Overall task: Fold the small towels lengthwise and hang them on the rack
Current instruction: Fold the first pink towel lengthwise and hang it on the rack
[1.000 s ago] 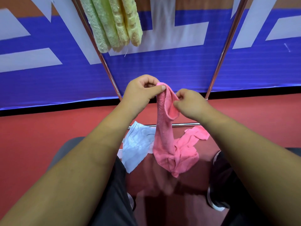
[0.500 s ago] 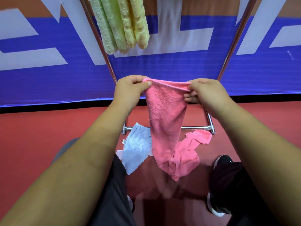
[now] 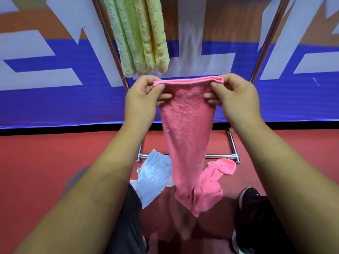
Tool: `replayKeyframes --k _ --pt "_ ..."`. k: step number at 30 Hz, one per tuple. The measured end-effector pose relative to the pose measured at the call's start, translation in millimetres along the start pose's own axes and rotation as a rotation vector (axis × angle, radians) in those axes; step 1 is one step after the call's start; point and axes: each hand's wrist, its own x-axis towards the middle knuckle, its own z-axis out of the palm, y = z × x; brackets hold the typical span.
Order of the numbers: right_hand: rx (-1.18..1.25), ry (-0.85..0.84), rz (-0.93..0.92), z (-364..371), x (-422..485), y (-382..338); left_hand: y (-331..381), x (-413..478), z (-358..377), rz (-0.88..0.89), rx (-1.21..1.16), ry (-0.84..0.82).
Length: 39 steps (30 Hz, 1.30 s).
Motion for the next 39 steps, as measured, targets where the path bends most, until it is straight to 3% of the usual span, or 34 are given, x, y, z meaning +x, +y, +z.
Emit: replayKeyframes --k 4,7,16,32,39 --pt "-0.061 0.127 -0.182 -1.7 -2.4 -22.8 31.9 1.2 -1.6 0.223 0.060 0.076" --pt "0.010 0.170 -0.236 -0.9 -6.5 -40.3 51.0 -0.4 0.0 0.293 0.034 0.102" --pt "0.084 0.193 -0.265 5.9 -12.8 -56.3 63.5 1.1 -5.8 0.282 -0.017 0.155" --pt "-0.011 0.188 -0.326 15.5 -11.8 -61.2 62.2 1.3 -14.9 0.299 0.000 0.215" --pt "-0.065 0.086 -0.220 14.3 -5.6 -52.1 54.7 0.7 -14.6 0.193 0.002 0.257"
